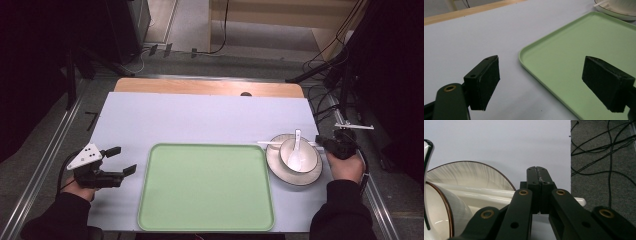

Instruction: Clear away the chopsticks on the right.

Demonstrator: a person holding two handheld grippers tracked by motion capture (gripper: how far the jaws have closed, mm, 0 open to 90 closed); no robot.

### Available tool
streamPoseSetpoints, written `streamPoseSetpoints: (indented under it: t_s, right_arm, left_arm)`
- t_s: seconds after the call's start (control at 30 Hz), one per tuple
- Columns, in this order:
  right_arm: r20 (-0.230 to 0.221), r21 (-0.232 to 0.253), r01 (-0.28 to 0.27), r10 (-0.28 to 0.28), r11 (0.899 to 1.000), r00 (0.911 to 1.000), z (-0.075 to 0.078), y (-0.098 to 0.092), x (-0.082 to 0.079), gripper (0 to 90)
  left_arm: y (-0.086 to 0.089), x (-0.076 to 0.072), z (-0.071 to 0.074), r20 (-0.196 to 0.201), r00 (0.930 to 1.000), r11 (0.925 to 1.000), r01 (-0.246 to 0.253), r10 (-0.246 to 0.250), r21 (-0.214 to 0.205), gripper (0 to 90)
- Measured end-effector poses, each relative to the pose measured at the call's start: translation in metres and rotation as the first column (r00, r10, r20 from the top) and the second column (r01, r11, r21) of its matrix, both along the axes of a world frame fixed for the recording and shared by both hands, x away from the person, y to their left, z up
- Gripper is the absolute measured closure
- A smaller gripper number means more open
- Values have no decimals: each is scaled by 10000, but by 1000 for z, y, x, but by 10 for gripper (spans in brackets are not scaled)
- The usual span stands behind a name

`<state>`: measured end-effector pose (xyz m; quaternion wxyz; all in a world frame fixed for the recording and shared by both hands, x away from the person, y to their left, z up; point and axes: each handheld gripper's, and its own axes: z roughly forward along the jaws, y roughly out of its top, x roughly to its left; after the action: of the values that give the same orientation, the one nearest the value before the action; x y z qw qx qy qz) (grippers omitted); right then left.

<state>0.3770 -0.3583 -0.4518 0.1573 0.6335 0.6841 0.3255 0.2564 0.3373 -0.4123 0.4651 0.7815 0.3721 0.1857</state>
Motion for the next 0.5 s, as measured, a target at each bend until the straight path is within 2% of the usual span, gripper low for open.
streamPoseSetpoints:
  t_s: [0.5]
  right_arm:
    - [-196,-92,-88,86,9999,9998,0,-7,-13,900]
  left_arm:
    - [0,1,0,56,10000,10000,-31,31,-90,149]
